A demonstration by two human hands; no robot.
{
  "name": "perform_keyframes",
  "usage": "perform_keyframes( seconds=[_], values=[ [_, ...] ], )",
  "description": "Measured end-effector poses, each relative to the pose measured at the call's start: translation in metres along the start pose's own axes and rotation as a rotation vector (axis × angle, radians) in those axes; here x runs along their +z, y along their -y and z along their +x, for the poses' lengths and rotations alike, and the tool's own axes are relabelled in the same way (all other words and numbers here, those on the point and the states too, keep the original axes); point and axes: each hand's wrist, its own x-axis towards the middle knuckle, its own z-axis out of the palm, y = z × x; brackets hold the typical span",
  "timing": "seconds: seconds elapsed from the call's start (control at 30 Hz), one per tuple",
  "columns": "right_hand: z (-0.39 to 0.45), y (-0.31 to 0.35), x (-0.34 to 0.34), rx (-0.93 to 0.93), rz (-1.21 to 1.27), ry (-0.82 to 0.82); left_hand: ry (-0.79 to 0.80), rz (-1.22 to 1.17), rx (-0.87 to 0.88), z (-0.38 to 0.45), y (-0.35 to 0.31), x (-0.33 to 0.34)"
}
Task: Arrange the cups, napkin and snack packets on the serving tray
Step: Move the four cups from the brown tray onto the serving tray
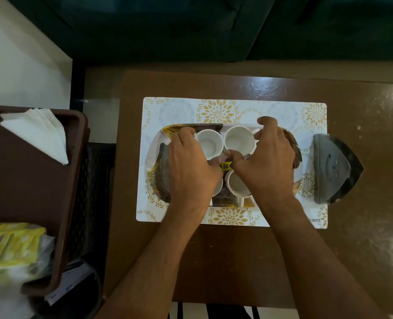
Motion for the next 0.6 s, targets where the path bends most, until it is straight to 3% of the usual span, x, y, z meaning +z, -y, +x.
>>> perform_keyframes(
  seconds=[0.37, 0.6],
  values=[
    [-0.0009, -0.007, 0.0002, -0.082, 0.035, 0.01, 0.068, -0.188, 0.023, 0.0059, 0.0031, -0.0068],
    [-0.0063, -0.0023, 0.0061, -0.078, 0.003, 0.021, 0.042, -0.051, 0.003, 0.0031, 0.0033, 0.0011]
  ],
)
